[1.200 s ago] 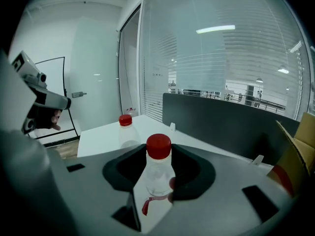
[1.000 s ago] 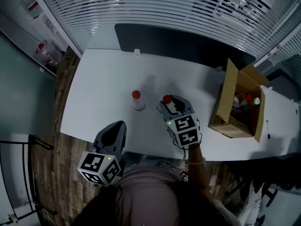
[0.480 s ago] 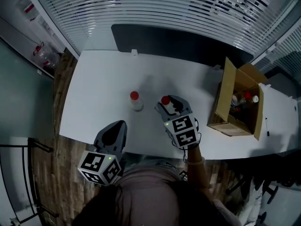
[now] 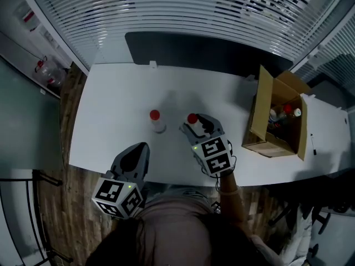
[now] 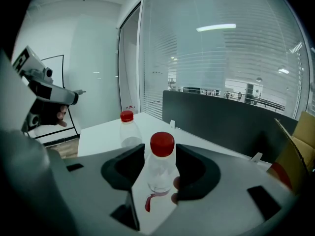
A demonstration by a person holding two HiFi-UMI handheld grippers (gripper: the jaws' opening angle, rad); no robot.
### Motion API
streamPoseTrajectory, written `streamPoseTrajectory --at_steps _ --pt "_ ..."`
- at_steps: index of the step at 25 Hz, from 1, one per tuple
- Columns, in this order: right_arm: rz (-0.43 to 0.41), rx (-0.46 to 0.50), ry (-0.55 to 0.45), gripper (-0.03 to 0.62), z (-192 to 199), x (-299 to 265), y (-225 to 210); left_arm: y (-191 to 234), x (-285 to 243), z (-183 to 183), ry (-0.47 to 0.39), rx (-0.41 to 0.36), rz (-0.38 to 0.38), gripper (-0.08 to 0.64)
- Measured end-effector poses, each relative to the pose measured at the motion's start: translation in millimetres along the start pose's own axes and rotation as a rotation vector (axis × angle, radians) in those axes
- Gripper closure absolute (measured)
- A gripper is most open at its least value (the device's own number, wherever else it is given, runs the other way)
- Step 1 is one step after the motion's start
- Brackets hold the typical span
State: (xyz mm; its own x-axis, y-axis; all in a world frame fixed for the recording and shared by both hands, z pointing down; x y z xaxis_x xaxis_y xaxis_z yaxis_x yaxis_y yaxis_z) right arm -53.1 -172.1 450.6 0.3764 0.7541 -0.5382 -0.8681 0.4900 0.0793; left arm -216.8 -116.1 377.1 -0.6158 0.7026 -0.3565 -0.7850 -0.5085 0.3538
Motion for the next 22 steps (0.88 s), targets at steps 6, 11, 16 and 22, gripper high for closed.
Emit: streamPoseTrajectory --at_steps 6,11,16,22 --pt "0.017 -0.015 -0.006 0.405 1.3 11.9 -2.7 -5.3 -5.0 0.4 -0.002 -0.018 0.041 0.551" --pt "0.027 -0.039 -0.027 0.405 0.0 27.6 -2.4 -15.7 -10.6 -1.4 -0.002 -0.038 0.078 0.551" --pt "0.083 -0.055 -0.077 0.405 -6.1 48.1 -6.6 -26.9 -16.6 -3.0 0.007 -0.048 0.120 0.551" --pt "0.103 -0.033 -0.101 0.410 -7.7 72.6 -4.1 -43.0 -26.9 -1.2 0.027 -0.069 0.174 0.551"
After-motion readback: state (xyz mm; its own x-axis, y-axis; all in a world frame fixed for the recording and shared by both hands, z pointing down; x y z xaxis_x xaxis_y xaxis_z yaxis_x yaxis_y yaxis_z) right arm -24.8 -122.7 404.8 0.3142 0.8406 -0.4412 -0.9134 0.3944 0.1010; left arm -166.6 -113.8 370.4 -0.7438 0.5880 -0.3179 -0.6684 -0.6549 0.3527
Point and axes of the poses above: the fingertips, and each gripper's own axes: x backward along the fingers, y to its left, z out of its underside, the point moved 3 cm from there along x, backward along the fingers, and after that the axes turned 3 degrees about x, right-handed, at the moved point
